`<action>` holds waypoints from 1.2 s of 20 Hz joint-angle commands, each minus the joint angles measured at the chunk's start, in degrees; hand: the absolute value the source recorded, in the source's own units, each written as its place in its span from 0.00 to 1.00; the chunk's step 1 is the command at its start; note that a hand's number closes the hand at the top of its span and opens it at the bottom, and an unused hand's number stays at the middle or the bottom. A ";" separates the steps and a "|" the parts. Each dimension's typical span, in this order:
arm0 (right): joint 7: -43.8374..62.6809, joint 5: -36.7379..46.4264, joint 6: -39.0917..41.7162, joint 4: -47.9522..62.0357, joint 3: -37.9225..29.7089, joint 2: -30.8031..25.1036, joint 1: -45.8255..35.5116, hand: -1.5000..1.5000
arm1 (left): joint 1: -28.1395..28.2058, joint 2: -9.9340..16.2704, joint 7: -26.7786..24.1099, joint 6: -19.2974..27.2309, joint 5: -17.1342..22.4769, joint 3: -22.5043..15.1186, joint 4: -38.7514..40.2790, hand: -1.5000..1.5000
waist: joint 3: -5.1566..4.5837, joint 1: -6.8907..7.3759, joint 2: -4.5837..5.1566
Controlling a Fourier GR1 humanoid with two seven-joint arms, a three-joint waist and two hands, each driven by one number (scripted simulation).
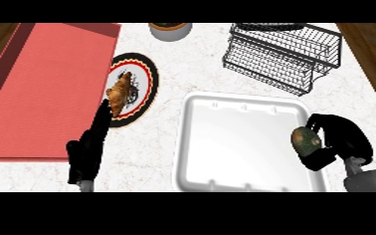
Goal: Pick the squash from the tray and place it in the tiered basket
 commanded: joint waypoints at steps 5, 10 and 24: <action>-3.36 -13.31 -0.95 -9.75 -14.46 -2.53 2.26 1.00 | 4.16 1.14 1.78 0.33 0.90 2.48 2.50 0.50 | -0.67 -1.42 0.06; 2.46 -22.52 1.05 -21.89 -24.22 -4.17 0.56 1.00 | 3.95 1.63 2.29 0.48 0.51 2.87 1.02 0.50 | -0.73 -2.09 -0.18; 17.79 -30.00 9.30 -37.52 -36.09 -14.29 -8.41 1.00 | 7.99 -0.64 0.91 0.90 -2.77 -0.70 -1.39 0.50 | -0.64 0.51 0.39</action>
